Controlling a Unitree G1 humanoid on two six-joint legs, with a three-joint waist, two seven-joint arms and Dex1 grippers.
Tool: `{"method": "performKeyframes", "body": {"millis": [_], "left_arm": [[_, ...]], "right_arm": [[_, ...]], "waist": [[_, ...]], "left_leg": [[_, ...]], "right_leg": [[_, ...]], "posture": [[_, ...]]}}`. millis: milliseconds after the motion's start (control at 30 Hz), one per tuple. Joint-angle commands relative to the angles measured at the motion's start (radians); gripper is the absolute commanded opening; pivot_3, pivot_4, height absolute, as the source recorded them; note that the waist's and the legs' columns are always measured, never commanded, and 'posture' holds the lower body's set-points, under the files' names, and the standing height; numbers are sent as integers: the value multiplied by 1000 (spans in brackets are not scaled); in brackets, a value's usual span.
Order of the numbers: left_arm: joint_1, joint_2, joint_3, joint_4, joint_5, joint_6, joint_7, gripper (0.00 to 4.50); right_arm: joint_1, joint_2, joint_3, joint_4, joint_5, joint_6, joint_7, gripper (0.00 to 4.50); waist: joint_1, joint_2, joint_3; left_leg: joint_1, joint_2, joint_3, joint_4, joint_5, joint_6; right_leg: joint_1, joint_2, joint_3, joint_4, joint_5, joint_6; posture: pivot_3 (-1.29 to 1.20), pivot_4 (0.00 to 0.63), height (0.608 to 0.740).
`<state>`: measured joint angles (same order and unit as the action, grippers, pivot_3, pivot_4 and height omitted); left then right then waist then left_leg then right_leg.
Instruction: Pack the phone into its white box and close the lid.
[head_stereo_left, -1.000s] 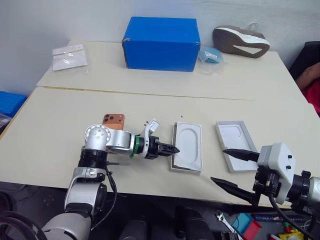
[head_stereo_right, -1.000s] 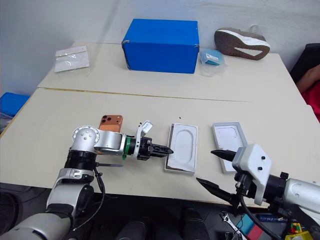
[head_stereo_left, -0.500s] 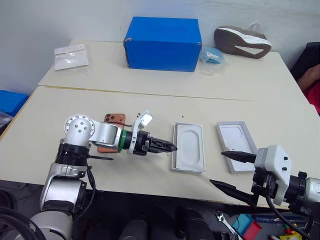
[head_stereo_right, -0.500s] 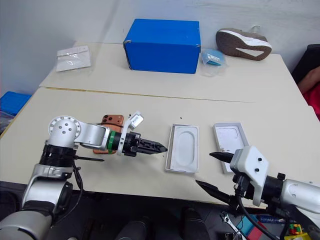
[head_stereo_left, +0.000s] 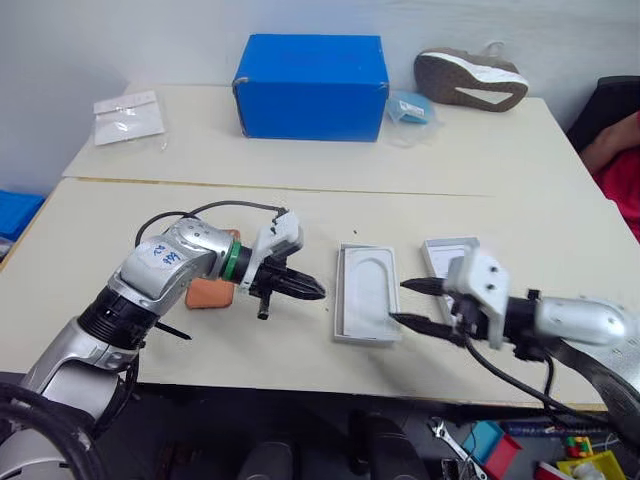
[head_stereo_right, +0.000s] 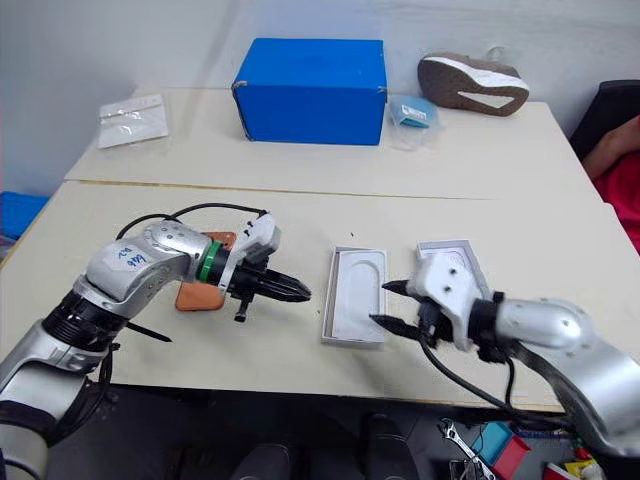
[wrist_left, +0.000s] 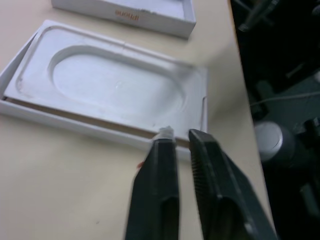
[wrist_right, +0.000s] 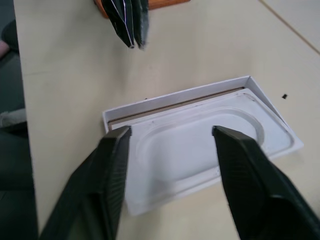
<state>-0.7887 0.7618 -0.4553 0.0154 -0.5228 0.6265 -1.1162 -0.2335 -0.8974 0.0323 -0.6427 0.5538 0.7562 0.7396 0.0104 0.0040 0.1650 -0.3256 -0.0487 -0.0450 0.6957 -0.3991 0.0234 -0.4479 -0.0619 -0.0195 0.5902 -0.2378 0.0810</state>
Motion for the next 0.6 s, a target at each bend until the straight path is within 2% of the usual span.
{"method": "performKeyframes", "body": {"millis": [33,133,433,600], "left_arm": [[10,0,60,16,53,-66,-37,0],[24,-8,98,19,66,-53,-35,0],[69,-34,170,1,85,-10,-22,0],[80,-52,192,-18,87,15,-10,0]], "right_arm": [[-120,41,151,99,-112,-7,3,1196],[-221,74,266,197,-213,-23,14,97],[-355,146,452,400,-439,-157,91,42],[-380,214,447,410,-456,-151,110,42]], "waist": [[1,0,0],[6,-1,0],[13,-1,0],[10,-1,0]], "left_leg": [[-1,0,0,0,0,1],[-12,-1,0,4,0,3],[-19,-4,-1,4,1,5],[-18,-4,-1,4,1,5]], "right_leg": [[-1,0,0,0,0,0],[-10,-1,0,3,1,2],[-15,-3,-2,3,2,4],[-15,-3,-2,4,2,4]], "posture": [[0,150,740],[0,150,740],[0,150,740],[0,150,740]]}}
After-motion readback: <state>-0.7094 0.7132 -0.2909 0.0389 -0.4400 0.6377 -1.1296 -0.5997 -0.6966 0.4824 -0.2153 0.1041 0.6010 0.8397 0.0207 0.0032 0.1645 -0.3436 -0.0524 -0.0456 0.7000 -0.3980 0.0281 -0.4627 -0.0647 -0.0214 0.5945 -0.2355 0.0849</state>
